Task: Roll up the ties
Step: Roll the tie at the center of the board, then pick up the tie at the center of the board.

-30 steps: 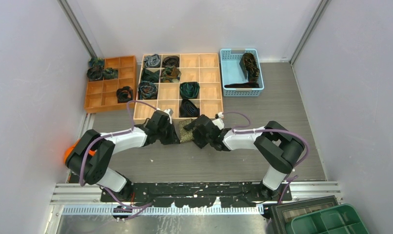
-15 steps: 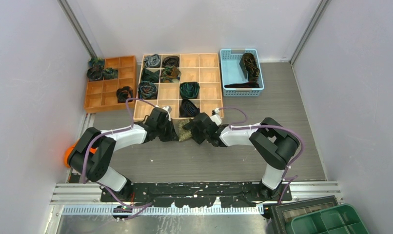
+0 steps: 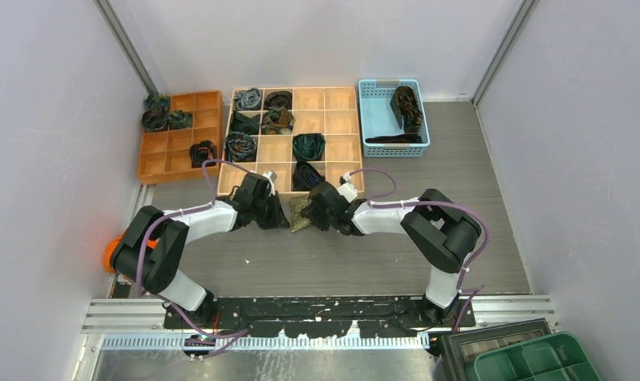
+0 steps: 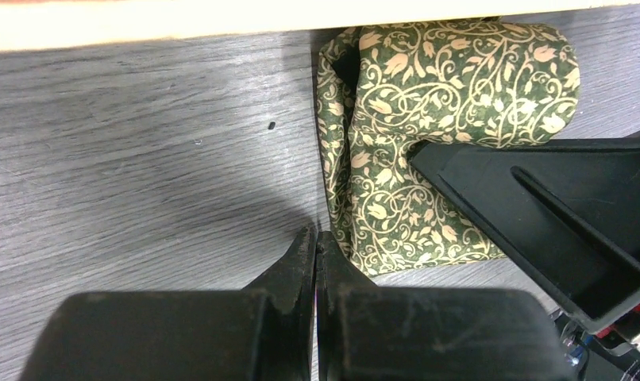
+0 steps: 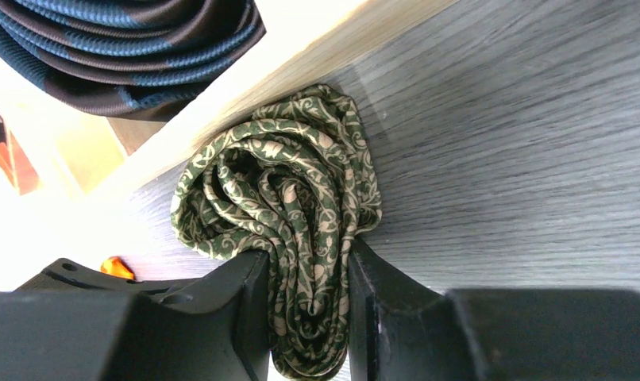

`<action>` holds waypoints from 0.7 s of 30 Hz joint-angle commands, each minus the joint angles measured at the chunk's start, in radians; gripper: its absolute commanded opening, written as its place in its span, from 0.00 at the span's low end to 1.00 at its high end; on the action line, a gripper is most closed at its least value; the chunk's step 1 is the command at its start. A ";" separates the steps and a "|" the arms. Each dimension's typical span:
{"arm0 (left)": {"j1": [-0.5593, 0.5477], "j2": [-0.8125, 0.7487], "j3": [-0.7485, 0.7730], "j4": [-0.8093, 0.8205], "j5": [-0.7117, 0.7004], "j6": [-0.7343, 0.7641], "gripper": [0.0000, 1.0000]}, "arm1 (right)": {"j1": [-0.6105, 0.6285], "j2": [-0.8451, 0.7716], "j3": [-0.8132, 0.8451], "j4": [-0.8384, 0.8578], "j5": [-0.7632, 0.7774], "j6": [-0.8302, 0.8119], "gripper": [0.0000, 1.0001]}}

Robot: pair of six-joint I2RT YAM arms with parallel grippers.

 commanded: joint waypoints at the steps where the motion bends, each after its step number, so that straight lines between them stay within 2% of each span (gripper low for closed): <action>1: 0.013 -0.007 0.010 0.018 0.034 0.022 0.00 | 0.025 0.157 -0.049 -0.484 0.149 -0.128 0.18; 3: 0.017 -0.022 0.000 0.015 0.038 0.020 0.00 | 0.059 0.153 -0.007 -0.545 0.190 -0.142 0.04; 4: 0.017 -0.034 -0.005 0.013 0.038 0.020 0.00 | 0.077 0.150 0.017 -0.576 0.212 -0.151 0.02; 12: 0.020 -0.200 -0.025 -0.099 -0.023 0.032 0.00 | 0.222 0.106 0.157 -0.757 0.389 -0.210 0.01; 16: 0.024 -0.319 -0.028 -0.188 -0.085 0.037 0.00 | 0.267 0.001 0.176 -0.776 0.459 -0.260 0.01; 21: 0.035 -0.450 -0.029 -0.268 -0.142 0.034 0.00 | 0.271 -0.128 0.203 -0.783 0.475 -0.321 0.01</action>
